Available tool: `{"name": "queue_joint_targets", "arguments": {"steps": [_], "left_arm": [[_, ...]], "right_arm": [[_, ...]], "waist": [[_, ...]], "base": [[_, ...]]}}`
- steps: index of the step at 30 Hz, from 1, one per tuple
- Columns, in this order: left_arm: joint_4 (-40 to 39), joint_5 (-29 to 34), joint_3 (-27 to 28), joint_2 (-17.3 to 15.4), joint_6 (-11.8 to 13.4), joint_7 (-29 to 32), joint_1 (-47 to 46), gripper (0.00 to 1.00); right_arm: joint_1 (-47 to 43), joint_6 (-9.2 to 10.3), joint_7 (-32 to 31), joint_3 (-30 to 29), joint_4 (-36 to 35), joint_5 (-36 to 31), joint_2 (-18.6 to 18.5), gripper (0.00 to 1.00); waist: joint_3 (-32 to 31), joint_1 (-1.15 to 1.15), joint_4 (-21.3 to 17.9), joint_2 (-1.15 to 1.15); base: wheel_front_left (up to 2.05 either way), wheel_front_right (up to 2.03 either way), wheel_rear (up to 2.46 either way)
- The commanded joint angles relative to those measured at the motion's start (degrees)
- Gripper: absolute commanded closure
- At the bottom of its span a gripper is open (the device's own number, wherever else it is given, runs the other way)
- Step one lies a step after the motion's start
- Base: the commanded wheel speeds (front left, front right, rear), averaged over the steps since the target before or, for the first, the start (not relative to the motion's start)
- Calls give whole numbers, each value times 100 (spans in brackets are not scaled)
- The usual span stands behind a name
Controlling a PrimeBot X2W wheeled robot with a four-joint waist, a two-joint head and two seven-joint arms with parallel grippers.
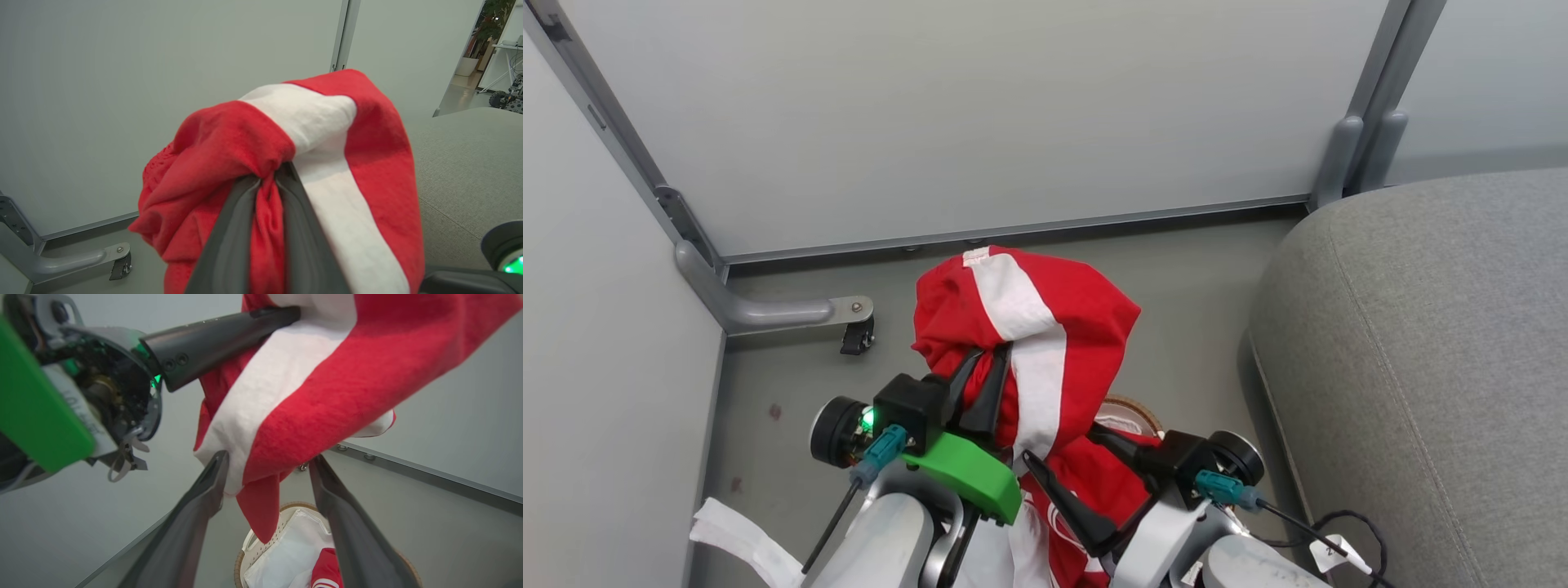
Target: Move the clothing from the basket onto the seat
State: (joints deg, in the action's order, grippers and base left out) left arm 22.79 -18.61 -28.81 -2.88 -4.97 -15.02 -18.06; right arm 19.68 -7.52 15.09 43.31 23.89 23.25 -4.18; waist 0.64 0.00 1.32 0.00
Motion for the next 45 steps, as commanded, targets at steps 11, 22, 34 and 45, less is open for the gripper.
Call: {"name": "queue_joint_targets", "arguments": {"steps": [11, 22, 34, 45], "left_arm": [[-50, -193, -322, -7, 42, -23, -157, 100], [-44, -293, -328, -9, 106, -24, -198, 100], [-18, -299, -214, -17, 110, -36, -142, 100], [50, -221, -124, -22, 164, -29, -38, 0]], "right_arm": [[409, 6, 11, -220, 592, -305, 104, 100], [130, 6, 6, -734, 947, -483, 108, 100], [-120, 8, 3, -1047, 947, -593, 86, 100], [-263, 9, 5, -1619, 214, -830, 93, 100]], "waist": [[79, 0, 149, 0], [103, 0, 208, 0], [77, 0, 127, 0], [112, 0, 83, 0]], "base": [[0, 0, 0], [0, 0, 0], [0, 0, 0], [0, 0, 0]]}}
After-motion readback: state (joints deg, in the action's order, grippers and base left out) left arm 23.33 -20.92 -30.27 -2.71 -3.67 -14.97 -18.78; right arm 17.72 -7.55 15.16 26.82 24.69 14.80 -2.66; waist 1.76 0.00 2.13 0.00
